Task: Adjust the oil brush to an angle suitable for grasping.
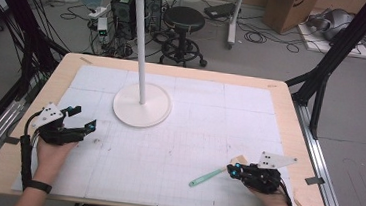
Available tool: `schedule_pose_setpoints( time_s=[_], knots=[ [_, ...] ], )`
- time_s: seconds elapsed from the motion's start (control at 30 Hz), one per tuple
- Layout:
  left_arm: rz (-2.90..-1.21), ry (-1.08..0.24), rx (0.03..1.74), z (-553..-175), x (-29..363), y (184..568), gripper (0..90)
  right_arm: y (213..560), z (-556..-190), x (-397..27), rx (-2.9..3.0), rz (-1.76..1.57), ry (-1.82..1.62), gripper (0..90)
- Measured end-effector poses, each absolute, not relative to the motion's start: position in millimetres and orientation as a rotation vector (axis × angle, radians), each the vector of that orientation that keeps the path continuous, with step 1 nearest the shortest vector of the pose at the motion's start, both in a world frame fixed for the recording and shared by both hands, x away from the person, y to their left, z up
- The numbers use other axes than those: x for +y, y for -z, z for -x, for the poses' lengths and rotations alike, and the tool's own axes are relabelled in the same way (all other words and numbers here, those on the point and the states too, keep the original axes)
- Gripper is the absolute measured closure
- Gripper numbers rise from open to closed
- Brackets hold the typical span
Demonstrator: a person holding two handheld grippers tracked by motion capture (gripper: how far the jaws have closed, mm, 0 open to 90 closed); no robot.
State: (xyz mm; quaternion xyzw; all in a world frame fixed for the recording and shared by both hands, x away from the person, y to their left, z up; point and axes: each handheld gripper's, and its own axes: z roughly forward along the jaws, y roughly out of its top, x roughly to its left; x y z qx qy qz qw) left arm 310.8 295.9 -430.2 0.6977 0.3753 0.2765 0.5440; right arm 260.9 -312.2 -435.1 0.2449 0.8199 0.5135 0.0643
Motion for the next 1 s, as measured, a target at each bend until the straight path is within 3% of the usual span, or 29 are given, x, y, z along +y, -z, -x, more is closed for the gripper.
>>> schedule_pose_setpoints(
  time_s=[1.0],
  knots=[
    [-1.663,-0.639,0.89,-310.2,293.7,430.9,20.4,448.4,-271.9,-243.8,2.699,-0.535,-1.253,90.0]
  ],
)
